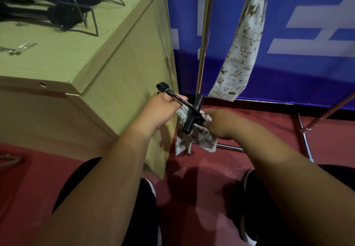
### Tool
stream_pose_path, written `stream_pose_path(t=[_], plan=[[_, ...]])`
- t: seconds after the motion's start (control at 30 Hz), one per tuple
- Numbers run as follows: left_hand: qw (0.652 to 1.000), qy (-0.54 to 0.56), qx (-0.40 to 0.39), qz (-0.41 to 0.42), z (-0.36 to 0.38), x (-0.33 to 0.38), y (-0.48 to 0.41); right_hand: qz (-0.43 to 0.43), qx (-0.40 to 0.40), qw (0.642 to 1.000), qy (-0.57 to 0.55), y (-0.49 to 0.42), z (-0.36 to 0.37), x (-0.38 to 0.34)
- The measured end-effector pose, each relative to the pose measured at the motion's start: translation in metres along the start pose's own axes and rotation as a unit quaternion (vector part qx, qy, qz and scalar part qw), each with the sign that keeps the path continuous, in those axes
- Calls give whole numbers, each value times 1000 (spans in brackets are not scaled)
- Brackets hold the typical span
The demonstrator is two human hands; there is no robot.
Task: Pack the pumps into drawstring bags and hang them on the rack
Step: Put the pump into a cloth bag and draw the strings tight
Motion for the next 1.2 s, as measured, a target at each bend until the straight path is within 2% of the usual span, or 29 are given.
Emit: stream_pose_path(t=[0.1,0.17,0.37,0.53,0.7,0.77,0.9,1.1,1.2], plan=[[993,-119,25,-3,-1,1,-1,49,-4,998,26,-1,1,11],[992,-121,27,3,1,3,-1,56,4,998,24,-2,1,15],[982,-188,32,20,-2,9,4,56,-11,991,-119,0,7,30],[979,-200,-4,31,1,6,9,62,46,976,-202,-1,-2,44],[975,-208,-80,-17,10,-9,8,74,113,979,-155,-3,-14,63],[978,-179,-96,-37,13,-15,8,82,135,977,-146,-8,-16,75],[990,-111,-67,-55,11,-19,6,112,161,976,-90,-11,-19,91],[978,-161,-15,-131,1,-29,-4,151,183,969,-73,1,-24,111],[974,-172,23,-145,-3,-30,-8,185,155,969,-49,10,-27,112]])
Point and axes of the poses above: each hand's wrist, its own y-axis away from the middle knuckle, its own z-axis out of the palm, x = y × z, the point moved 8 cm from there along -y, towards the middle knuckle, and after that the axes turned 11 degrees about -x, right-handed, at the moved point
